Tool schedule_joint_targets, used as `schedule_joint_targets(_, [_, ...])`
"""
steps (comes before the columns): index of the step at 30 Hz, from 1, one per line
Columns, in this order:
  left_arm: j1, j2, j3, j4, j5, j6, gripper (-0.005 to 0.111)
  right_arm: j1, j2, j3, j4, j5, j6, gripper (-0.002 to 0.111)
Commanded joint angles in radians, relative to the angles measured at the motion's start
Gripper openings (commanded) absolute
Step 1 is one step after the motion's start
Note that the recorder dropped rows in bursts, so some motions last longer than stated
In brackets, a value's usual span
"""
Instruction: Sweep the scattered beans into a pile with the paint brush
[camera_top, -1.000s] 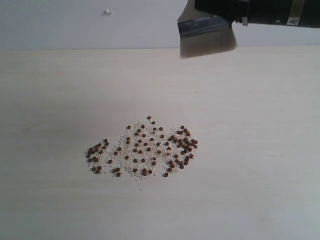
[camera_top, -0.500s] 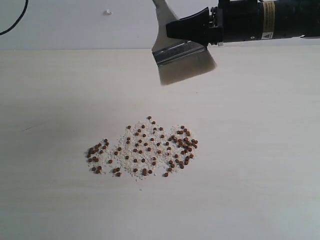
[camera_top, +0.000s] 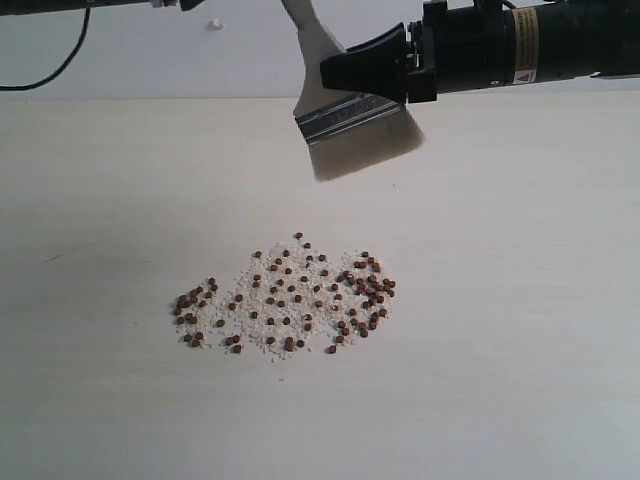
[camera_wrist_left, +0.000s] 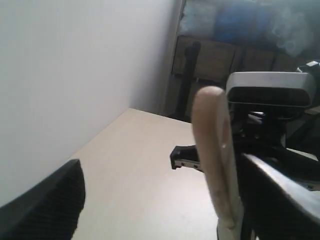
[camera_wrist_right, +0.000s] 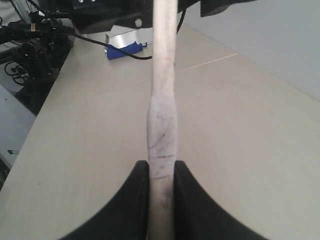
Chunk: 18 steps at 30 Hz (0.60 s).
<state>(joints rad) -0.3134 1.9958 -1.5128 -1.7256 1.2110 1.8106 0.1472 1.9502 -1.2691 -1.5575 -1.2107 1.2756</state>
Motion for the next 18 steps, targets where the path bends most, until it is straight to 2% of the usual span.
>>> schedule_joint_targets(1, [-0.054, 0.001, -0.008, -0.019, 0.010, 0.055, 0.075, 0.004, -0.011, -0.004, 0.027, -0.010, -0.010, 0.000])
schedule_joint_targets(7, [-0.056, 0.001, -0.009, -0.019, 0.010, 0.056, 0.072, 0.004, -0.011, -0.004, 0.055, -0.010, -0.010, 0.000])
schedule_joint_targets(14, [-0.056, 0.001, -0.009, -0.019, 0.010, 0.056, 0.053, 0.004, -0.011, -0.004, 0.055, -0.010, -0.010, 0.000])
schedule_joint_targets(18, [-0.056, 0.001, -0.009, -0.019, 0.010, 0.054, 0.054, 0.004, -0.011, -0.004, 0.055, -0.010, -0.010, 0.000])
